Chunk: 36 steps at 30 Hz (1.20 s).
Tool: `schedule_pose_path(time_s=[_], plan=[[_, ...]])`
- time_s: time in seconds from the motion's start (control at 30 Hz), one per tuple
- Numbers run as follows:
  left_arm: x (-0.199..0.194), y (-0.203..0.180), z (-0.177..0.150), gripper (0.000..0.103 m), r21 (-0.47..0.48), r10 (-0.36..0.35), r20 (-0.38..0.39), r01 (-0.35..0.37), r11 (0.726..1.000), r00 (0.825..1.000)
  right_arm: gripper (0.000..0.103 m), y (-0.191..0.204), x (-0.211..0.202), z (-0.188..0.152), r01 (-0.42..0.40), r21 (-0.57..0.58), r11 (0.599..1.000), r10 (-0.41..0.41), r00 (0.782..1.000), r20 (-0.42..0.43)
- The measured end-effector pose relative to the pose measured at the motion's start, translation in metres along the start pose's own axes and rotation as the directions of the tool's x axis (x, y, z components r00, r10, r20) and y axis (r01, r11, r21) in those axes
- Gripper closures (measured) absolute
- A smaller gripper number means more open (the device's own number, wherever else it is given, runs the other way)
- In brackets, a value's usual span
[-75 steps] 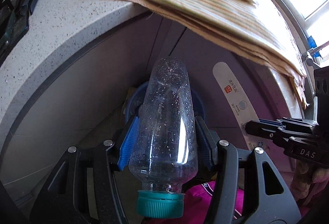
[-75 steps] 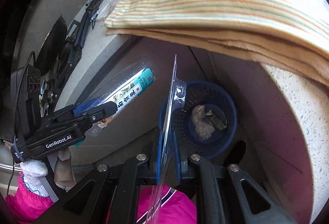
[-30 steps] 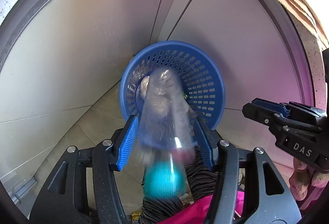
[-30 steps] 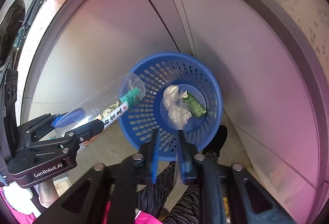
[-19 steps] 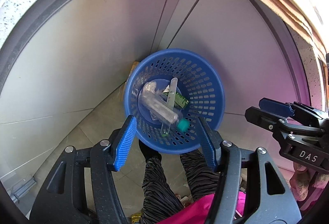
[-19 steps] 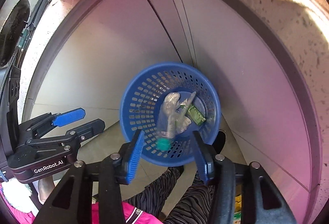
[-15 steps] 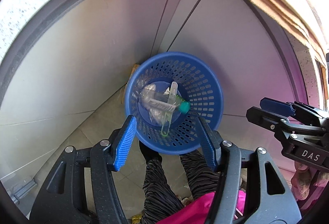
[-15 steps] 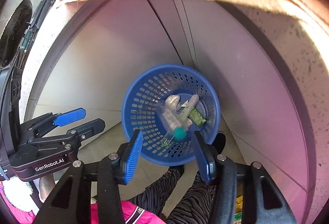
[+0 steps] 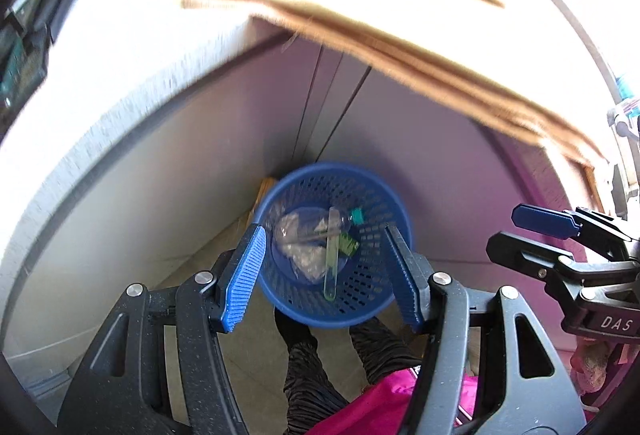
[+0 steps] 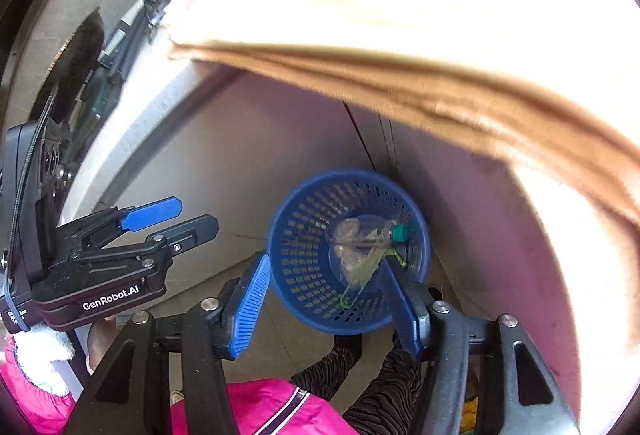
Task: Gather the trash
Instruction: 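Raise both open tools away from the basket, then grasp the round brown lid with the left tool while the right tool grasps the red-and-white cup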
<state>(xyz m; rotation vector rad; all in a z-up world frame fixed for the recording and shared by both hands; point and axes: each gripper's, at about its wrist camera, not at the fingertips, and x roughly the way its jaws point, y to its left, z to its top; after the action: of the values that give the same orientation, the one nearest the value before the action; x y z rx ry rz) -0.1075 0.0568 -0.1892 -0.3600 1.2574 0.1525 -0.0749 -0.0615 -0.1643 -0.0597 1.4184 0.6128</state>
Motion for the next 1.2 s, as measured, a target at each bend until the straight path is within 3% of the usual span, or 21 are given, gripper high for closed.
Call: schedule_pose_path(time_s=[0.3,0.37,0.67,1.2], plan=[[-0.034,-0.009,0.028,0.041,-0.006,-0.043,0.078,0.044,0.999,0.996,0.031,-0.006,-0.045,0.015,-0.010,-0.028,1.000,0.013,0.993,0.114],[-0.038,-0.012,0.036,0.036,-0.009,-0.056,0.094,0.057,0.998,0.994,0.030,-0.012,-0.059,0.020,-0.014,-0.027,1.000,0.018,0.989,0.146],[-0.043,-0.031,0.081,0.036,-0.011,-0.080,0.150,0.083,0.997,0.985,0.029,-0.047,-0.113,0.047,-0.005,0.011,1.000,0.002,0.961,0.275],[-0.022,-0.049,0.156,0.036,-0.053,-0.089,0.175,0.100,0.994,0.980,0.029,-0.102,-0.138,0.116,-0.082,0.047,0.996,0.060,0.934,0.353]])
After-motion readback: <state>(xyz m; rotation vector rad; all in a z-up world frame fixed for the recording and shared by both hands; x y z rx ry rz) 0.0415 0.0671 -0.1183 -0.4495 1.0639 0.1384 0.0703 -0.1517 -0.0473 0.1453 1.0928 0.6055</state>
